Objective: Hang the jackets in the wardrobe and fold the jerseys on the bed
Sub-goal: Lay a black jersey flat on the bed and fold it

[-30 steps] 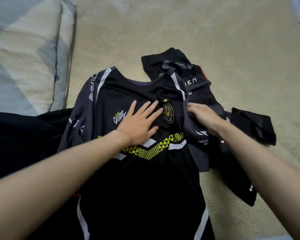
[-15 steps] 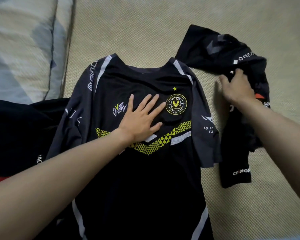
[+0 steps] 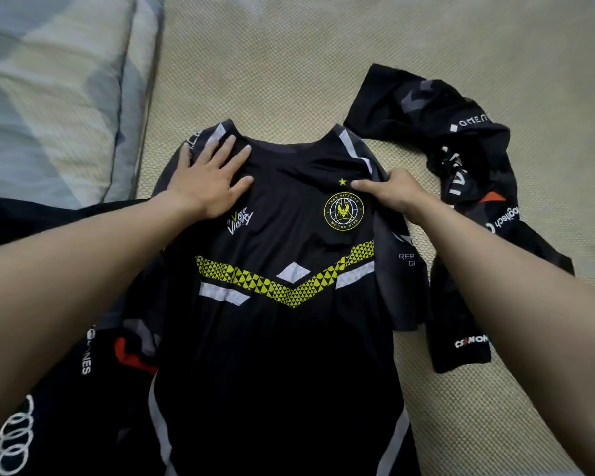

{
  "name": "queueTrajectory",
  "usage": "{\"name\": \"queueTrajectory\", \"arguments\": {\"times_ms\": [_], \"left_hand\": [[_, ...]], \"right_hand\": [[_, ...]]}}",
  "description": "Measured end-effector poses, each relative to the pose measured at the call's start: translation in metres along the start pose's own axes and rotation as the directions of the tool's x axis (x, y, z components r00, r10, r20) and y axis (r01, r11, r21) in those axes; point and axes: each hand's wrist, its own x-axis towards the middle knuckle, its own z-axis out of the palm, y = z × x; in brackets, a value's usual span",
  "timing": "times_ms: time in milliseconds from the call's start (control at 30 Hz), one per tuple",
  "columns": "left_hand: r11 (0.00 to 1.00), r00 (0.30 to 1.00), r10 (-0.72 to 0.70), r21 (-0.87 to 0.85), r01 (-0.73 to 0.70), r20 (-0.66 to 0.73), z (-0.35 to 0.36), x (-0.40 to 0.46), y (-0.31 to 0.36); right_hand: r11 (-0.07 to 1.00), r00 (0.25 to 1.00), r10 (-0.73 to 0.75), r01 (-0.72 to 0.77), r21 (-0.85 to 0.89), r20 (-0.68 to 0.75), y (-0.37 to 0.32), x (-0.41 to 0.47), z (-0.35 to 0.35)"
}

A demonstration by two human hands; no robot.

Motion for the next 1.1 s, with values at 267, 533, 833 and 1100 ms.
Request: {"name": "queueTrajectory", "arguments": {"times_ms": [267, 533, 833, 1100], "left_hand": [[0.998, 0.999, -0.023, -0.06, 0.024, 0.023, 0.015, 0.01, -0.004], [0.913, 0.896, 0.388, 0.224, -0.341, -0.218, 0.022, -0.032, 0.059], [0.948, 0.945, 0.316, -0.006, -0.318, -0.077, 0.088, -0.066, 0.179], [0.932, 0.931, 0.358, 0.086, -0.352, -0.068, 0.091, -0.063, 0.172]], "right_hand": [[0.987, 0.983, -0.022, 0.051, 0.155, -0.184, 0.012, 0.017, 0.0], [0.998, 0.996, 0.027, -0.022, 0.055, -0.081, 0.031, -0.026, -0.018], [0.92, 0.882, 0.346, -0.253, -0.299, 0.319, 0.088, -0.079, -0.037], [0.977, 0.968, 0.209, -0.212, -0.003, -0.14, 0.147, -0.064, -0.074]]}}
